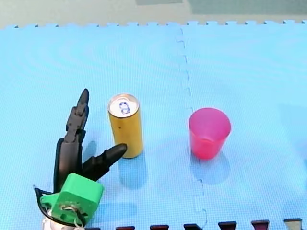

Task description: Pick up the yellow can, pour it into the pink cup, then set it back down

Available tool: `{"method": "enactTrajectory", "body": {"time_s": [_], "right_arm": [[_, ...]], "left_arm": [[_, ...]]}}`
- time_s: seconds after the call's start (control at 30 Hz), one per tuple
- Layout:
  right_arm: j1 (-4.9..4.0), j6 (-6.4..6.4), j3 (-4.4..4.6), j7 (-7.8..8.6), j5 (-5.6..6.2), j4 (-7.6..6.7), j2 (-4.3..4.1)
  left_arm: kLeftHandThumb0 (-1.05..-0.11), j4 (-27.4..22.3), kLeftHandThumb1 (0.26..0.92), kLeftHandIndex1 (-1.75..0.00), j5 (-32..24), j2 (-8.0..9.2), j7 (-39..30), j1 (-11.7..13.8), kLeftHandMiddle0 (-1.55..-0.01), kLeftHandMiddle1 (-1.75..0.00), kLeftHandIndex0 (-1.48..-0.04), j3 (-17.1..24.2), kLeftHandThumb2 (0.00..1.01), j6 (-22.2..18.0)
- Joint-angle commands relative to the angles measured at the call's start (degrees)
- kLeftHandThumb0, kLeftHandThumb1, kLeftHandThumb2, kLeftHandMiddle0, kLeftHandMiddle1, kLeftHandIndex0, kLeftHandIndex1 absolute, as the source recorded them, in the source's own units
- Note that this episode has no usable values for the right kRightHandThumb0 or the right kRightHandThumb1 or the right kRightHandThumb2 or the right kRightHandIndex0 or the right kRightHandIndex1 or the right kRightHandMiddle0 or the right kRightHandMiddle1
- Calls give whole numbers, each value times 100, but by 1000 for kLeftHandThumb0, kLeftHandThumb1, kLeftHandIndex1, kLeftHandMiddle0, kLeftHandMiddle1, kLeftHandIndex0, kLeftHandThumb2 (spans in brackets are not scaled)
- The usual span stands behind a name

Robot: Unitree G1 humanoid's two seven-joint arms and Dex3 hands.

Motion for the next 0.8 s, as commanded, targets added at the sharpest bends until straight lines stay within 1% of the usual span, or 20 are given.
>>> {"method": "enactTrajectory", "body": {"time_s": [0.0,0.37,0.6,0.77], "right_arm": [[1,21,-20,23,23,21,-34],[19,-12,-29,63,30,-6,-33],[1,15,-47,89,49,2,-41],[1,11,-49,93,49,8,-39]], "left_arm": [[-1048,-6,886,-5,-34,40,-38,-15,-201,-2,-169,13,1,24],[-1048,-43,900,-4,-18,96,-146,11,-200,-1,-171,0,7,149],[-1048,-74,905,-2,-108,144,-274,16,-190,0,-170,37,6,189],[-1048,-72,901,-1,-140,172,-337,14,-181,0,-168,54,3,209]]}}
